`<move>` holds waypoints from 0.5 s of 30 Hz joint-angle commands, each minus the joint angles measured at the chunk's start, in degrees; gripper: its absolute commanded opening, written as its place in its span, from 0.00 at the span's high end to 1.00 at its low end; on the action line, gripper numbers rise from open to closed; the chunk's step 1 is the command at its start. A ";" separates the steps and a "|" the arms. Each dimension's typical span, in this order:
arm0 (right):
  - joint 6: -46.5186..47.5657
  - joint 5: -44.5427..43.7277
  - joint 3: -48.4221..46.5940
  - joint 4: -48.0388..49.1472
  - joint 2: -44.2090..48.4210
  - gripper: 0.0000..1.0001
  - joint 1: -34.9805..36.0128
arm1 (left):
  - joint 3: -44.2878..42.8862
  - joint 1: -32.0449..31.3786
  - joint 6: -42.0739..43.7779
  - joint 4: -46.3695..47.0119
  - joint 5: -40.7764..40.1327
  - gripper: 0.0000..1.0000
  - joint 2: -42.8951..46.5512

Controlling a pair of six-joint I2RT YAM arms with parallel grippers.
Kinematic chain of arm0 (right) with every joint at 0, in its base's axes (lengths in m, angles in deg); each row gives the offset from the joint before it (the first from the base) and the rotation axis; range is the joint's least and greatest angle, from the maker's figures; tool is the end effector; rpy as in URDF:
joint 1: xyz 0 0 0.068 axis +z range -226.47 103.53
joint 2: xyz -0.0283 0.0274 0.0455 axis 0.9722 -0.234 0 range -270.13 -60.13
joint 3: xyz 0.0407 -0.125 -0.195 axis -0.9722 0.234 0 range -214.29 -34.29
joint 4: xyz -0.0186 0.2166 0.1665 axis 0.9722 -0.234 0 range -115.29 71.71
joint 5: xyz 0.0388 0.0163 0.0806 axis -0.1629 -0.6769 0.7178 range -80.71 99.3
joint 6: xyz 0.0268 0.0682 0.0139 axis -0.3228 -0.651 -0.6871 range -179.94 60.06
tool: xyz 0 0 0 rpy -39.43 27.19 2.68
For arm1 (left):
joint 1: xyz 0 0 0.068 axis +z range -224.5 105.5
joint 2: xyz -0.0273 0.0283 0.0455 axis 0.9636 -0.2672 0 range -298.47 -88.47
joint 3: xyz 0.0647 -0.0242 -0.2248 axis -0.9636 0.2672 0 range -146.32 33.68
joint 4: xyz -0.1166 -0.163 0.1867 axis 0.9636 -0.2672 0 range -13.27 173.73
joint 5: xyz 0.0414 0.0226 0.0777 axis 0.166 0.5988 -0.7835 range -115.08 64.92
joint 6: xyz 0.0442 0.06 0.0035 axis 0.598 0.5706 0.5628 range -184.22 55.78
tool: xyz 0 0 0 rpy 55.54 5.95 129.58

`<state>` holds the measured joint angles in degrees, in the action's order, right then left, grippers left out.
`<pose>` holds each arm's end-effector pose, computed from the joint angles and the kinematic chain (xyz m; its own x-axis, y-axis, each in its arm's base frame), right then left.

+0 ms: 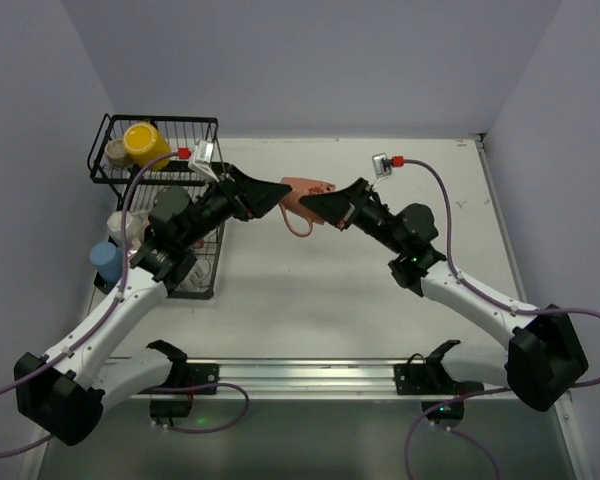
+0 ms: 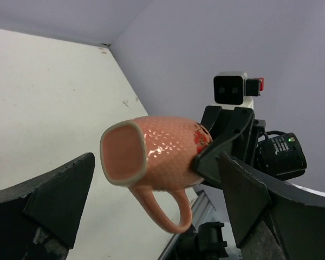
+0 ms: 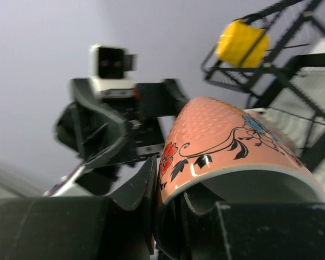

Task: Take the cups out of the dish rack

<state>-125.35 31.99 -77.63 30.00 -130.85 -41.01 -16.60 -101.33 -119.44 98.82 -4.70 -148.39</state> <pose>0.2513 0.2086 0.3072 -0.6327 0.5793 -0.5139 -0.6091 0.0375 0.7922 0.2615 -0.1567 0.3366 -0.5532 -0.5832 -0.5949 0.4873 0.3527 -0.7988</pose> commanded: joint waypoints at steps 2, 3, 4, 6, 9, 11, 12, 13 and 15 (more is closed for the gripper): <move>11.59 -6.70 -1.14 -17.27 5.58 1.00 -2.41 | -4.38 -0.06 16.27 -14.01 -5.24 0.00 6.82; 14.23 -7.05 -3.14 -22.23 6.11 1.00 -2.76 | -4.21 -0.07 18.11 -15.43 -6.05 0.00 9.27; 19.65 -8.36 -4.38 -26.80 6.81 1.00 -3.12 | -3.95 -0.07 21.61 -19.88 -6.49 0.00 10.51; 25.13 -9.94 -8.41 -41.39 6.65 1.00 -5.04 | -2.11 -0.07 25.93 -22.73 -7.20 0.00 14.90; 32.62 -11.10 -13.16 -56.52 3.67 1.00 -12.15 | 0.97 0.02 31.12 -28.61 -9.21 0.00 20.62; 35.78 -9.78 -17.28 -63.28 -0.46 1.00 -18.90 | 3.42 0.02 32.89 -31.78 -11.14 0.00 24.13; 37.79 -11.43 -19.23 -65.93 -2.39 1.00 -20.51 | 4.22 0.02 34.38 -33.01 -11.41 0.00 25.02; 39.38 -17.02 -21.51 -68.39 -6.93 1.00 -21.48 | 4.84 0.02 34.91 -33.37 -11.59 0.00 25.81; 42.19 -22.41 -29.33 -75.60 -12.83 1.00 -22.89 | 7.21 0.02 35.53 -33.38 -12.12 0.00 27.75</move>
<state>-92.21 19.05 -97.14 -32.97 -137.38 -61.68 -12.62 -101.31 -89.87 71.46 -14.55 -121.55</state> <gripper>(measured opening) 0.173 0.997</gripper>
